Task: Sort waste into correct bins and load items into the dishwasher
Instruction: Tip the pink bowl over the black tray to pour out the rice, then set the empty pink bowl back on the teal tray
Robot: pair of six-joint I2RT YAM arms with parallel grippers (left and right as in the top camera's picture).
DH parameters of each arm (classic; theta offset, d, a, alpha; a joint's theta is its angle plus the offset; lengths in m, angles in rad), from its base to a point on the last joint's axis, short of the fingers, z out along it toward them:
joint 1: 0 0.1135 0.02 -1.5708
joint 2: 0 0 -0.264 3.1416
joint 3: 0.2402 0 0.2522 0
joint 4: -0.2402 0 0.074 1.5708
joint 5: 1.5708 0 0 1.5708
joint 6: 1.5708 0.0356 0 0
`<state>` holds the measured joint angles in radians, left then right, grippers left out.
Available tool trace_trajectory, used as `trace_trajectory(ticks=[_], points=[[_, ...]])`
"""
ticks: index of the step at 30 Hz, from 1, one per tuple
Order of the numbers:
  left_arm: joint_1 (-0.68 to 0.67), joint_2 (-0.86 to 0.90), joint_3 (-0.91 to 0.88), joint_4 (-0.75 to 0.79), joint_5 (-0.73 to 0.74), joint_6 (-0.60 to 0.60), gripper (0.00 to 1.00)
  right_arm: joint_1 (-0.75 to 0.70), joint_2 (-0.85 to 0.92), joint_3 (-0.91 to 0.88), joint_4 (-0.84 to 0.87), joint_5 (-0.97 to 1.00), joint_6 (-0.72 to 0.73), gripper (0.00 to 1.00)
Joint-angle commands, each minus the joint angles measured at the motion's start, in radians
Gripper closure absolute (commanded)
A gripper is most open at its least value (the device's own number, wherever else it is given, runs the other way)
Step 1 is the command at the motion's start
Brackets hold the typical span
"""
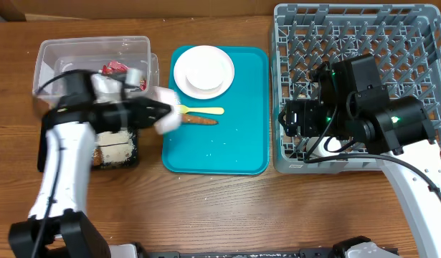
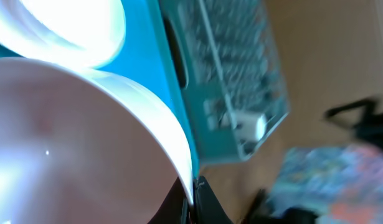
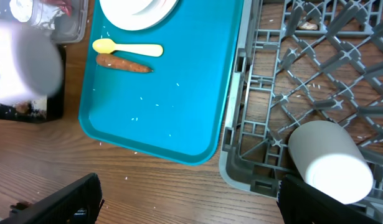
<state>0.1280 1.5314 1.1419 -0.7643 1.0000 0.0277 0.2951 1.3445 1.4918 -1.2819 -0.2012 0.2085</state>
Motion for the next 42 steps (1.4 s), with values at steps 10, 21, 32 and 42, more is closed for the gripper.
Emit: trace_trajectory(ticks=[10,21,32,42], points=[[-0.698,0.089,0.012,-0.005,-1.045,-0.144,0.96,0.0,-0.006,0.0,0.005,0.009,-0.003,0.07],[-0.834,0.27,0.012,0.021,-1.202,-0.206,0.95,0.0,-0.006,0.0,-0.002,0.009,-0.003,0.07],[-0.81,0.261,0.071,-0.001,-1.145,-0.306,0.58,0.0,-0.006,0.0,0.027,0.009,-0.008,0.03],[-0.436,0.145,0.244,-0.098,-0.953,-0.369,0.14,0.031,0.061,0.0,0.172,-0.064,0.066,0.06]])
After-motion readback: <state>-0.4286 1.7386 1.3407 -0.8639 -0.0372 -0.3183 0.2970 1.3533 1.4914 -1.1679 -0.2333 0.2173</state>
